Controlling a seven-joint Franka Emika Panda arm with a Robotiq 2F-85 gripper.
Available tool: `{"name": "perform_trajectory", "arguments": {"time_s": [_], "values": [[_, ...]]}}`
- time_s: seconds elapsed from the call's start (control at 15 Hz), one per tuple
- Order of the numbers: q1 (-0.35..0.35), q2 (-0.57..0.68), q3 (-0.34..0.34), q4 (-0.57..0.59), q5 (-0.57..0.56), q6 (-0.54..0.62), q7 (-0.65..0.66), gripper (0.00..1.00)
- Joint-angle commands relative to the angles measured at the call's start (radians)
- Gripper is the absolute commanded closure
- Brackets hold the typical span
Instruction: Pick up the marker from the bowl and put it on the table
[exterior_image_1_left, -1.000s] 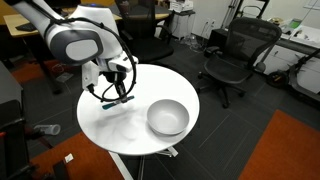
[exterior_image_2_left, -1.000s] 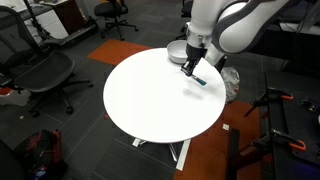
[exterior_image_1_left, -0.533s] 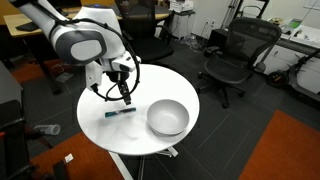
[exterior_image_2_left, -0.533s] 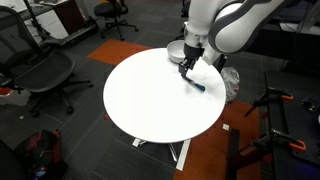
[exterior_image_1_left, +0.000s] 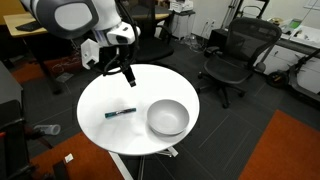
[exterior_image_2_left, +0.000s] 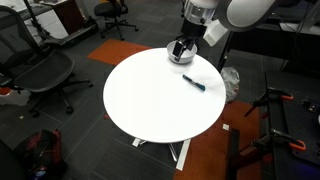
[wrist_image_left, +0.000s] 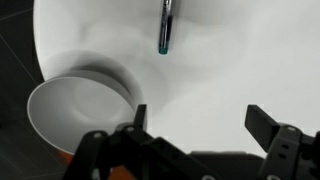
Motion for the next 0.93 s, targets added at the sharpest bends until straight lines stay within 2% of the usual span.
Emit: {"name": "perform_trajectory", "arguments": {"time_s": [0.0, 0.2, 0.6, 0.67, 0.87], "values": [[0.008, -0.177, 0.017, -0.088, -0.035, -0.068, 0.021, 0.0], [-0.008, -0.285, 0.055, -0.124, -0.049, -0.149, 0.019, 0.0], [-0.04, -0.452, 0.146, -0.151, -0.11, -0.389, 0.027, 0.0], [-0.049, -0.381, 0.141, -0.117, -0.08, -0.33, -0.001, 0.0], [-0.052, -0.428, 0.16, -0.128, -0.079, -0.375, -0.003, 0.0]]}}
